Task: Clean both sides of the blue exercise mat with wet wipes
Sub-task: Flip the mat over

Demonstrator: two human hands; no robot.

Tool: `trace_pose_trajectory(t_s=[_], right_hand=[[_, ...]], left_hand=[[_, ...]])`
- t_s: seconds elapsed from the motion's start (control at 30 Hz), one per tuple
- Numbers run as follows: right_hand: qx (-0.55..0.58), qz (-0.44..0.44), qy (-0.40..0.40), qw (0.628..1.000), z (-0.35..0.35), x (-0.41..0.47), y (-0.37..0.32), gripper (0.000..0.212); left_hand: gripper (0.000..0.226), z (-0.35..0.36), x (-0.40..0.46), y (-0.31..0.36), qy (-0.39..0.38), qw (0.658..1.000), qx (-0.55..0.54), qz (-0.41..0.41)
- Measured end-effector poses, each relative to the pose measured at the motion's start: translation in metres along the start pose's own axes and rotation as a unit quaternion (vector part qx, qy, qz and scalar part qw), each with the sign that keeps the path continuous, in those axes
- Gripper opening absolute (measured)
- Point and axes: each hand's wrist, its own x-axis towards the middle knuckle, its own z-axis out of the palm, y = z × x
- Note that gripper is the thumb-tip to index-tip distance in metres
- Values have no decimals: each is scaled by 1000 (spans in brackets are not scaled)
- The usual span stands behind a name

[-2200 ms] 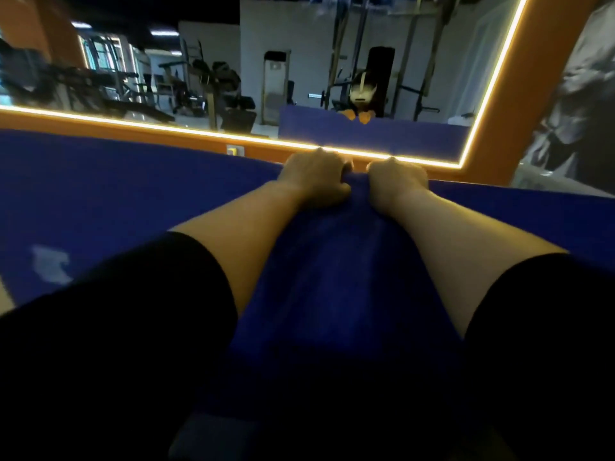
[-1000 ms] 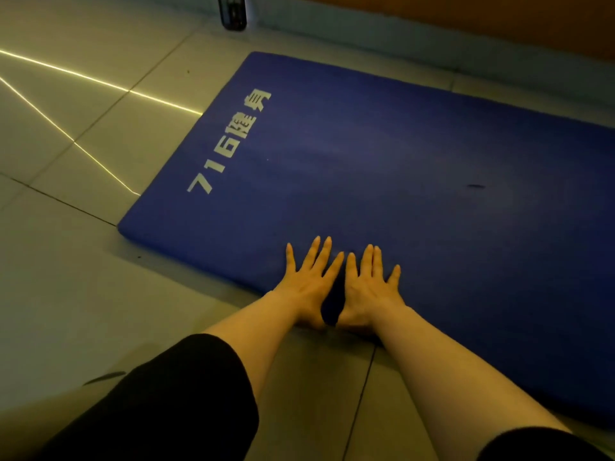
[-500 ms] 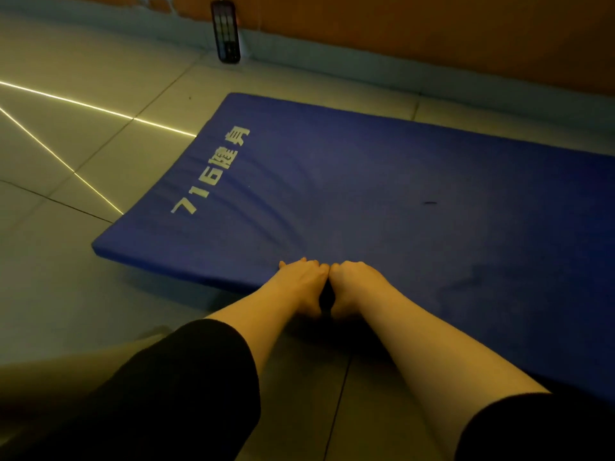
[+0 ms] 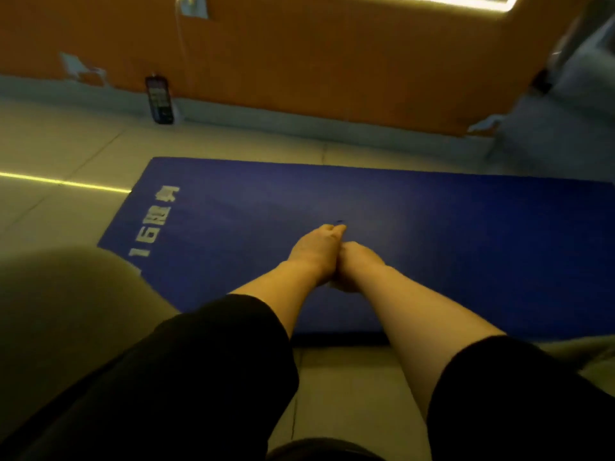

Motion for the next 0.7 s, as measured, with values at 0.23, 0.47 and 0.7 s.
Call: trace_pose_trajectory(t_s=[0.23, 0.47, 0.7], right_hand=[[40, 115, 57, 991, -17, -45, 100, 42], [186, 312, 83, 928, 28, -133, 238, 29], [295, 569, 168, 749, 150, -312, 327, 22]], left_hand=[[46, 21, 27, 104, -1, 998, -15, 65], [40, 104, 44, 256, -94, 967, 21, 236], [51, 241, -34, 406, -218, 895, 39, 388]])
